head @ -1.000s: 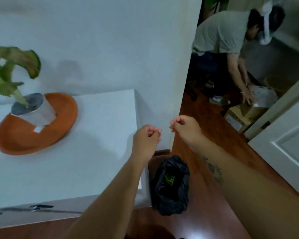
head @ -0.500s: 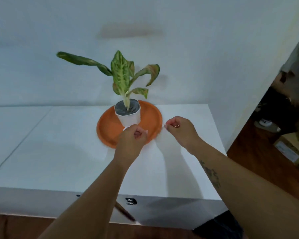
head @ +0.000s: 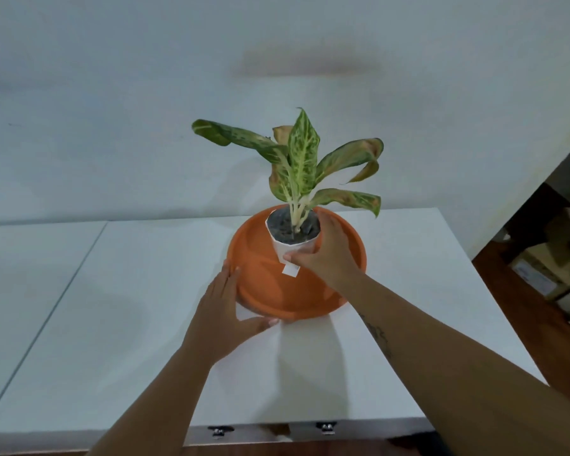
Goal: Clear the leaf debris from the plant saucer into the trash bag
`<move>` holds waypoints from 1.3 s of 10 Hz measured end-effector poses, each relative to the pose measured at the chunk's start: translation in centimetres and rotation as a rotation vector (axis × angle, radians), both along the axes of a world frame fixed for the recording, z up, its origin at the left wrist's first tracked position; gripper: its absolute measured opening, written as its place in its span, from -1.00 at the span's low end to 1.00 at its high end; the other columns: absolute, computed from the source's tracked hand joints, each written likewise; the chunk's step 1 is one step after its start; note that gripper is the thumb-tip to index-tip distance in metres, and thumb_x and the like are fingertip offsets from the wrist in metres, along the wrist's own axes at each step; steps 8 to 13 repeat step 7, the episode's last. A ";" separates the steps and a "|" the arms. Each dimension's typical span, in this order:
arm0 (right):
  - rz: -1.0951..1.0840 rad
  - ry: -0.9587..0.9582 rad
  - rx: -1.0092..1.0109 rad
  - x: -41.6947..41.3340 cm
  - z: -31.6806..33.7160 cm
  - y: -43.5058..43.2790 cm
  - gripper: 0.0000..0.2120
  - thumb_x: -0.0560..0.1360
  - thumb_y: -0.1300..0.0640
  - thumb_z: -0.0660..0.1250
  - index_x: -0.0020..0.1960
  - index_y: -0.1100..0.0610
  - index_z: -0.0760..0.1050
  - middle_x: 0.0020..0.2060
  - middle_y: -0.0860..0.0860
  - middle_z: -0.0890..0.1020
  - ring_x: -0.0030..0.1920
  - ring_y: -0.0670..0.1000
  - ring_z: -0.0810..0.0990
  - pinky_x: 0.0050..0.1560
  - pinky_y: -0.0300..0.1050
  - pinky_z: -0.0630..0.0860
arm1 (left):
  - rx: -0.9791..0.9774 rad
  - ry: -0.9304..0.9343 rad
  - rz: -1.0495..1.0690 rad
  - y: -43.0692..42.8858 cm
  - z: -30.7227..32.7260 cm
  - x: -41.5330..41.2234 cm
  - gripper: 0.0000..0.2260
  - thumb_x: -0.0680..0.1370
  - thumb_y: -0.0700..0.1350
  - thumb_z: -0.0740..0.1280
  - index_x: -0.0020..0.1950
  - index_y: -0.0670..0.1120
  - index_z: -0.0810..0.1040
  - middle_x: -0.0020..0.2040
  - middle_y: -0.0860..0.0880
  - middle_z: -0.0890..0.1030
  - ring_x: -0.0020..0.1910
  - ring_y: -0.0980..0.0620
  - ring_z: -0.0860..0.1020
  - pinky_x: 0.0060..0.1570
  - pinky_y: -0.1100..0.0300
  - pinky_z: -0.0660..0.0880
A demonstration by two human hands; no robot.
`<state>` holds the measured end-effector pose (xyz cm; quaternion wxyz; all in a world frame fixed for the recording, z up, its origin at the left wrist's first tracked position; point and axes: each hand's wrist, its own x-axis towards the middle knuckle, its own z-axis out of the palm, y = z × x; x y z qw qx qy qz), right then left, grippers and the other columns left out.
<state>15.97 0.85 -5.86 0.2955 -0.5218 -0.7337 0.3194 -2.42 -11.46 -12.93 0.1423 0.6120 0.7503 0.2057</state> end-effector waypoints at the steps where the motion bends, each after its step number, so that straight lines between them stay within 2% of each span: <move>1: -0.054 -0.029 -0.034 -0.3 -1.5 1.7 -0.16 0.14 -0.20 0.55 0.32 -0.07 0.29 0.21 -0.10 0.50 0.22 -0.08 0.47 0.25 0.00 0.51 | -0.008 -0.002 0.008 0.6 -0.6 -0.3 0.15 0.20 0.62 0.18 0.59 -0.01 0.01 0.63 -0.02 0.00 0.56 -0.09 0.16 0.46 -0.13 0.26; 2: -0.081 0.030 -0.022 -0.9 -1.5 1.2 -0.22 0.21 -0.15 0.55 0.33 -0.07 0.30 0.21 -0.09 0.50 0.22 -0.11 0.45 0.25 -0.11 0.49 | -0.018 -0.010 0.016 0.9 -1.0 -0.3 0.14 0.19 0.62 0.19 0.59 0.03 -0.04 0.63 0.02 -0.05 0.57 -0.08 0.13 0.49 -0.10 0.19; 3: -0.132 0.018 0.006 -1.1 -2.4 0.9 -0.13 0.24 -0.16 0.53 0.43 0.01 0.22 0.30 -0.04 0.45 0.32 -0.05 0.38 0.26 -0.18 0.40 | -0.016 0.018 0.040 1.0 -1.1 -0.1 0.14 0.18 0.65 0.14 0.59 0.06 -0.06 0.63 0.05 -0.06 0.57 -0.07 0.12 0.49 -0.10 0.15; 5: -0.207 -0.053 0.025 -1.5 -2.6 1.1 -0.07 0.22 -0.23 0.50 0.45 0.03 0.18 0.35 -0.01 0.40 0.37 0.04 0.34 0.30 -0.04 0.44 | -0.034 0.018 0.067 1.7 -0.6 0.6 0.13 0.20 0.63 0.14 0.59 0.05 -0.07 0.63 0.04 -0.09 0.59 -0.06 0.08 0.51 -0.10 0.05; 6: -0.145 -0.060 0.030 -0.9 -2.5 1.4 0.03 0.23 -0.25 0.51 0.51 0.05 0.07 0.42 0.01 0.34 0.44 0.06 0.28 0.36 -0.04 0.33 | -0.053 0.022 0.067 2.0 -0.7 0.7 0.13 0.21 0.64 0.11 0.59 0.04 -0.09 0.63 0.03 -0.10 0.59 -0.05 0.07 0.51 -0.11 0.04; 7: -0.155 -0.059 0.125 1.2 -3.1 0.4 0.01 0.29 -0.24 0.47 0.52 0.11 0.04 0.44 0.06 0.33 0.45 0.08 0.27 0.40 0.00 0.28 | -0.020 0.016 0.107 1.9 -1.2 0.8 0.13 0.24 0.61 0.15 0.59 0.02 -0.18 0.63 -0.02 -0.05 0.58 -0.09 0.10 0.51 -0.12 0.09; 13: -0.155 -0.059 0.125 1.2 -3.1 0.4 0.01 0.29 -0.24 0.47 0.52 0.11 0.04 0.44 0.06 0.33 0.45 0.08 0.27 0.40 0.00 0.28 | -0.020 0.016 0.107 1.9 -1.2 0.8 0.13 0.24 0.61 0.15 0.59 0.02 -0.18 0.63 -0.02 -0.05 0.58 -0.09 0.10 0.51 -0.12 0.09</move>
